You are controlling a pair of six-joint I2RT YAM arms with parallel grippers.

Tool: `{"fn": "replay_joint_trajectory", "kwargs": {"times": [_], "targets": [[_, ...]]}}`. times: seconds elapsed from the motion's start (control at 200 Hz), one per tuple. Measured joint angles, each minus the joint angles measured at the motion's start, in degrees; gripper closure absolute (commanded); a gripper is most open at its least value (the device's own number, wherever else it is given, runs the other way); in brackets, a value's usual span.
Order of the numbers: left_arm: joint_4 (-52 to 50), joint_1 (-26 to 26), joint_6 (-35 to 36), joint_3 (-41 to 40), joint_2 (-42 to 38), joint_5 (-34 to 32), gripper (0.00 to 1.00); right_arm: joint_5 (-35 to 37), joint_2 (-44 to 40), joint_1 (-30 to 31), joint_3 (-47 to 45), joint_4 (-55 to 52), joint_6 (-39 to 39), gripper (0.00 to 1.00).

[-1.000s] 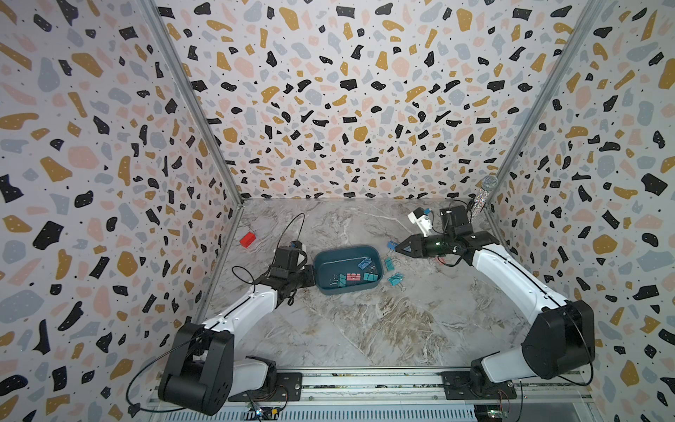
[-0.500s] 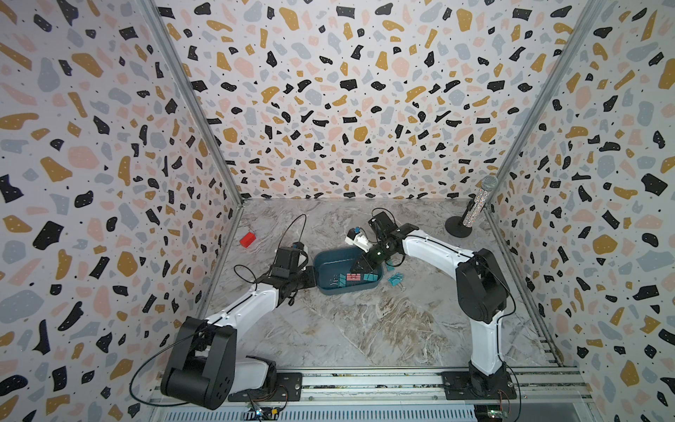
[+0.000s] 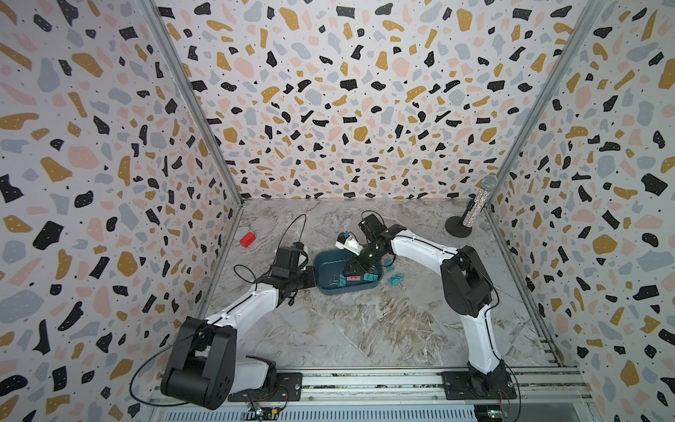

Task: Take out the binder clips from the storage box
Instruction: Pick up the binder clip from the storage box.

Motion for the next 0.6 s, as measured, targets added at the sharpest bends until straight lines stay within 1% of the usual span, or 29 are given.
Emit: {"fn": "replay_joint_trajectory", "kwargs": {"times": [0.135, 0.43, 0.601], "targets": [[0.0, 0.0, 0.0, 0.0, 0.0, 0.0, 0.76, -0.1, 2.2, 1.1, 2.0, 0.0, -0.8, 0.59], [0.0, 0.0, 0.0, 0.0, -0.1, 0.0, 0.76, 0.0, 4.1, 2.7, 5.5, 0.0, -2.0, 0.53], [0.0, 0.0, 0.0, 0.0, -0.1, 0.0, 0.76, 0.3, 5.8, 3.3, 6.0, 0.0, -2.3, 0.51]]}}
